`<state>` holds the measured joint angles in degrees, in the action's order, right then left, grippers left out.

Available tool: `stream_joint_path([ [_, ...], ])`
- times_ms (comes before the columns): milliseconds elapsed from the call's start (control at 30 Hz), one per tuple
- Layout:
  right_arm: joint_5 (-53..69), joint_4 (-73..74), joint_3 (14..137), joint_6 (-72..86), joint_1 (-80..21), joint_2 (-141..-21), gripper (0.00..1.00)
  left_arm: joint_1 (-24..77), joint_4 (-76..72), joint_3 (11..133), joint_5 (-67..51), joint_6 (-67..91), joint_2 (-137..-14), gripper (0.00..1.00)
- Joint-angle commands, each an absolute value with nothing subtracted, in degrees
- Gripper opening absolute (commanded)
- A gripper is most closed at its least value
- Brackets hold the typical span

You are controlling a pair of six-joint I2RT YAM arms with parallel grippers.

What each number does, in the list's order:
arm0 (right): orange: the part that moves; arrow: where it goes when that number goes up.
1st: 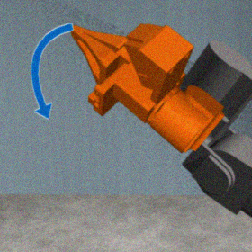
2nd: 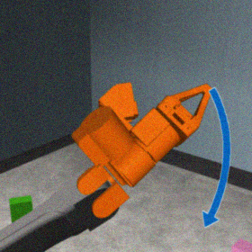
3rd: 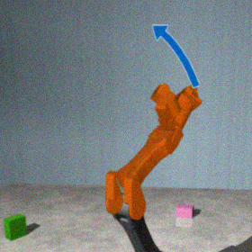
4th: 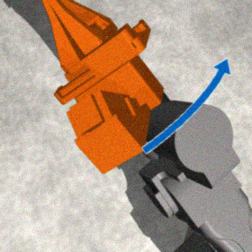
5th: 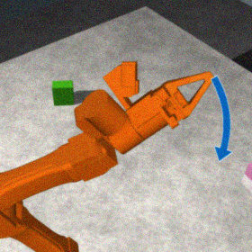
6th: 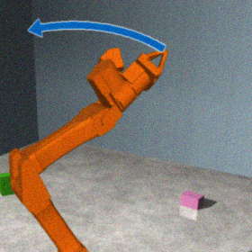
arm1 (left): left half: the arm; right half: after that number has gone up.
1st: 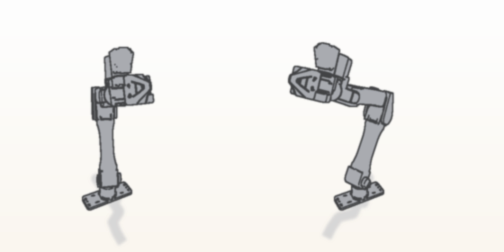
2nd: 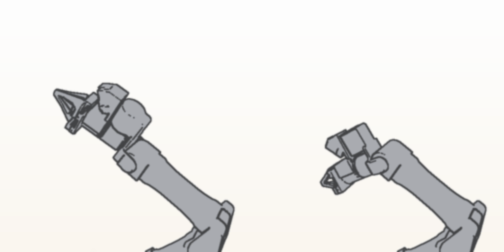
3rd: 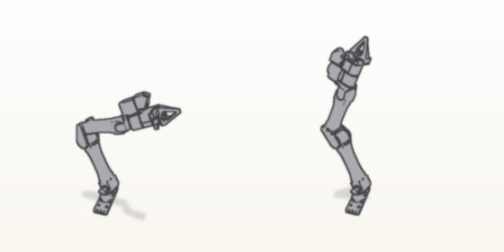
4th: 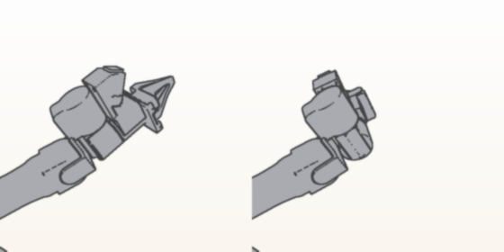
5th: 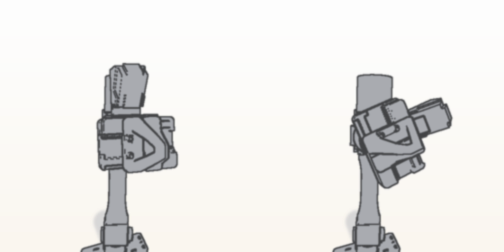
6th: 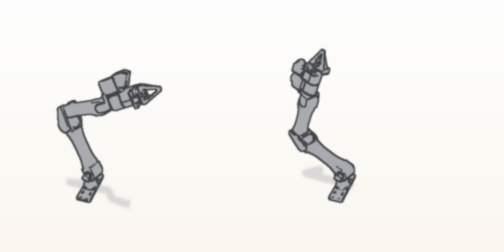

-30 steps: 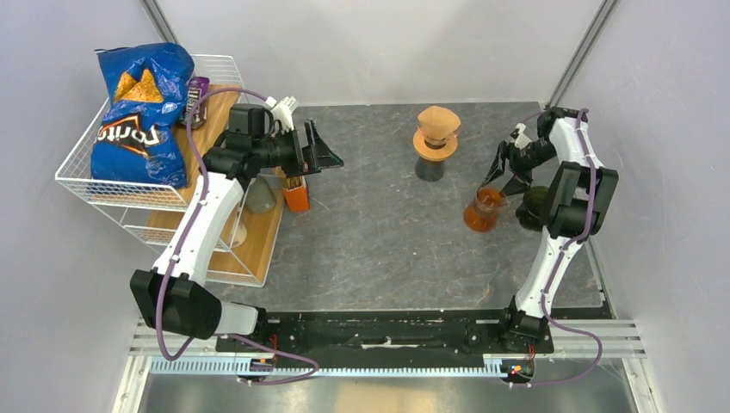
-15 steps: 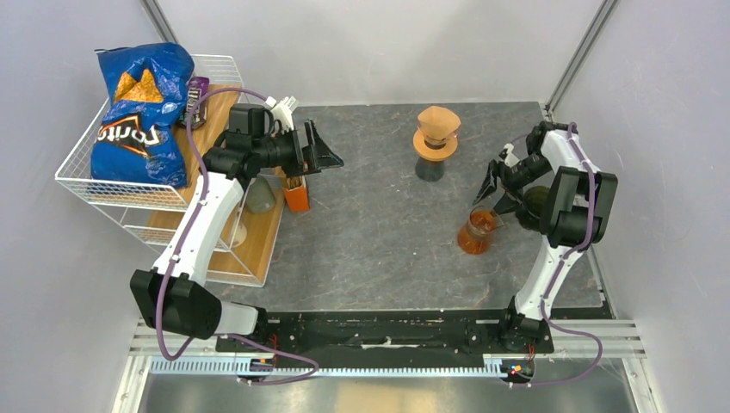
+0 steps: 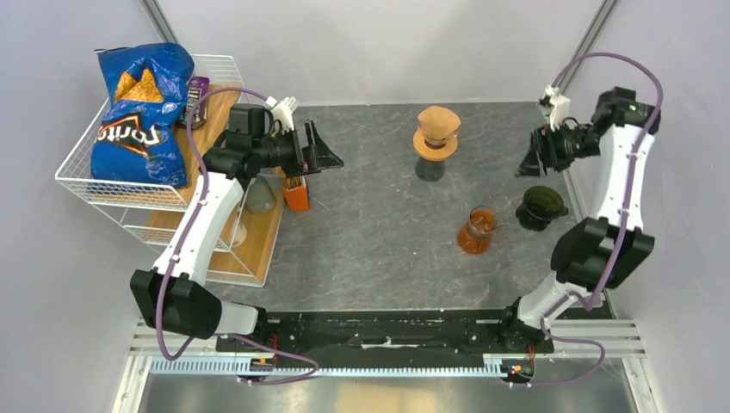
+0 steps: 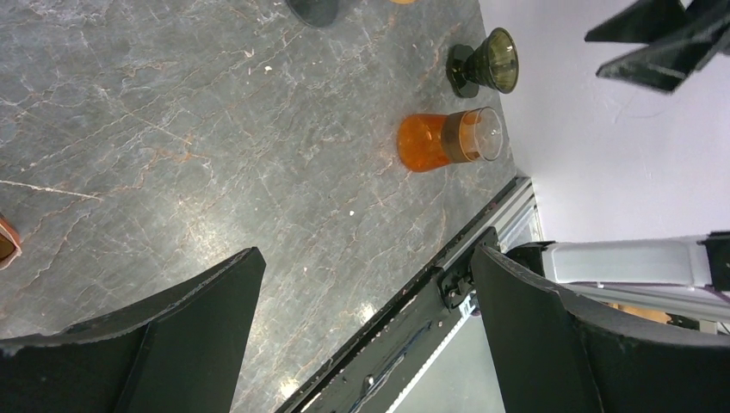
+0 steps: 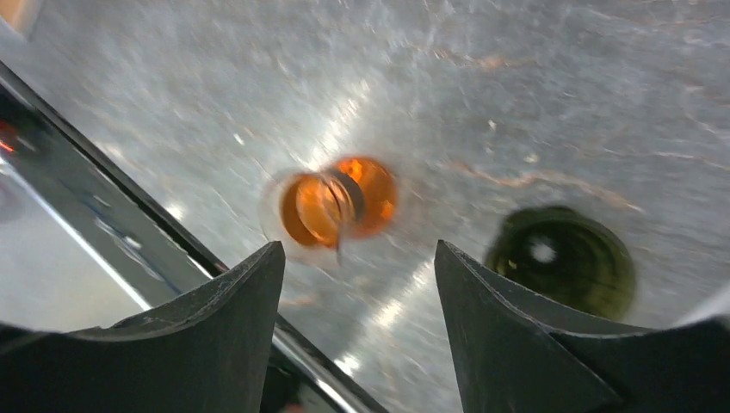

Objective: Place the coffee filter in the dripper

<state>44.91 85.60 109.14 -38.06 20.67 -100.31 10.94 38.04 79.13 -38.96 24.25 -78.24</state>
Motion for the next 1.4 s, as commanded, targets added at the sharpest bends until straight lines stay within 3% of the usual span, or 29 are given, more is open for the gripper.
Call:
stream_joint_path([
  [0, 40.18, 99.67, 99.18, -75.78, 23.62, -92.72, 0.72, 10.2, 37.71, 80.58, -39.83, 21.93, -77.05, 0.99],
  [133, 34.46, 99.68, 83.87, -99.62, 24.76, -83.05, 0.69, 10.29, 36.42, 79.52, -40.3, 21.6, -76.54, 0.99],
  [300, 35.45, 98.52, 72.46, -110.53, 24.7, -79.62, 0.7, 10.28, 36.04, 79.45, -40.54, 21.84, -76.31, 0.98],
  [1100, 41.67, 73.03, 64.81, -87.14, 4.86, -84.3, 0.61, 10.28, 36.49, 79.54, -40.6, 20.8, -75.6, 0.98],
  [1367, 34.07, 87.18, 67.4, -103.7, 17.49, -83.58, 0.61, 10.28, 37.87, 78.98, -40.35, 19.14, -73.99, 0.97],
])
